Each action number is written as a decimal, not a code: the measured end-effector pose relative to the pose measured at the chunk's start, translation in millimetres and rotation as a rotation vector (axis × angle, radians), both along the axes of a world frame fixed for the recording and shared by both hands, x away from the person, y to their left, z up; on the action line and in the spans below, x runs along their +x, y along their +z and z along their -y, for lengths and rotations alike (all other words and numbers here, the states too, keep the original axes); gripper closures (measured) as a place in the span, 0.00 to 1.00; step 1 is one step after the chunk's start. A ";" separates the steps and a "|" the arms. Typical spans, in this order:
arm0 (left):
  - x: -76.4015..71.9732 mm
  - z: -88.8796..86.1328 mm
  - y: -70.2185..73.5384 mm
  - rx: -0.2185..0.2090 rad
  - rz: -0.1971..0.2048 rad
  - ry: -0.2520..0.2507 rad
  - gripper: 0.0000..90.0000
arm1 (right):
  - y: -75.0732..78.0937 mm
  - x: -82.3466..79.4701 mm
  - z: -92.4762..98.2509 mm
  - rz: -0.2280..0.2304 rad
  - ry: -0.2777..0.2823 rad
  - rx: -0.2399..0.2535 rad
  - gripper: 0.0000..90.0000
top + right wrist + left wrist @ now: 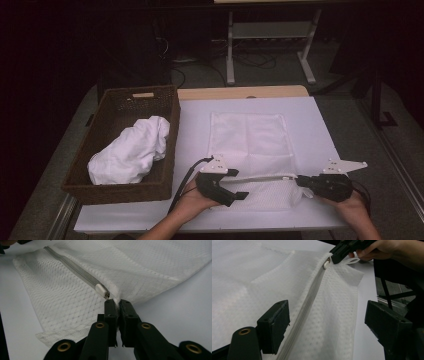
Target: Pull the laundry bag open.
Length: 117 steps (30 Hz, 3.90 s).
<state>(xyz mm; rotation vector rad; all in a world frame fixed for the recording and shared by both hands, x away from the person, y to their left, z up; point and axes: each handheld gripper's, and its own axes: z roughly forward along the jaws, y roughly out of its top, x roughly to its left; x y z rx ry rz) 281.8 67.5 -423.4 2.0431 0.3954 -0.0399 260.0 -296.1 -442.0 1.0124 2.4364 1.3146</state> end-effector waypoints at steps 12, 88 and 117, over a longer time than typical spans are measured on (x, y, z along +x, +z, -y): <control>1.6 40.0 5.4 -0.027 -0.005 -0.087 0.25 | 2.5 -3.7 -2.3 0.003 0.005 0.008 0.94; 9.9 94.7 -8.9 0.035 -0.023 -0.145 0.76 | 14.3 -18.5 -16.3 0.046 0.127 0.093 0.94; 16.9 97.8 -12.1 0.043 -0.099 -0.131 0.96 | 12.3 -18.4 -17.4 0.042 0.108 0.057 0.94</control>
